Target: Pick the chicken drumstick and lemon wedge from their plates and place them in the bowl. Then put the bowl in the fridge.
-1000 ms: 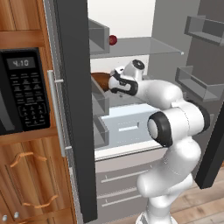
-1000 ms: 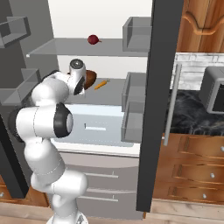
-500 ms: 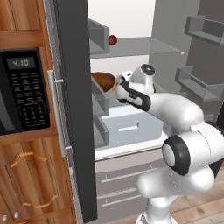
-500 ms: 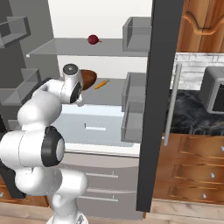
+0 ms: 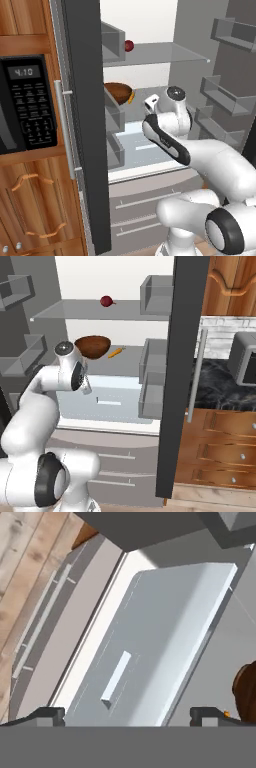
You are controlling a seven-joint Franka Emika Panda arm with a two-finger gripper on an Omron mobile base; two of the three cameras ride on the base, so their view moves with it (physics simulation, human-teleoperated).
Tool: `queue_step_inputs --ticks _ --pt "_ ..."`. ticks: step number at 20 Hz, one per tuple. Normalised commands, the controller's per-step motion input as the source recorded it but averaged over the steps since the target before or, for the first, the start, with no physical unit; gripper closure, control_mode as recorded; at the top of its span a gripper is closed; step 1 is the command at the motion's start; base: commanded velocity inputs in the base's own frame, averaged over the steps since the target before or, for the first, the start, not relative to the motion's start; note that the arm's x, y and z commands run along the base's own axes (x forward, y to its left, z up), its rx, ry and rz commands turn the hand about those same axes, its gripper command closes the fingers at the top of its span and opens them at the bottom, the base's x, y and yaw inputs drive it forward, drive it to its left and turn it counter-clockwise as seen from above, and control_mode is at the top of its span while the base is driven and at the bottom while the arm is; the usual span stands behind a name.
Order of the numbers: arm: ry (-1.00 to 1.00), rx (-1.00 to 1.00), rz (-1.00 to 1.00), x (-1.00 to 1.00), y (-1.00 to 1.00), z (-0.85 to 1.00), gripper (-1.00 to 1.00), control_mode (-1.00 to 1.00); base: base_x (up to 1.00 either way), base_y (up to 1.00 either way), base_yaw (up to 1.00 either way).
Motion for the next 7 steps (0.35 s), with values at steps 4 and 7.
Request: queue_step_inputs --ticks 4,7 --pt "0.04 -0.07 0.00 -0.94 -0.17 -0.05 -1.00 -1.00 0.00 0.00 0.00" --pt "0.01 0.00 -0.01 -0.94 -0.17 0.00 -1.00 -1.00 0.00 0.00 0.00"
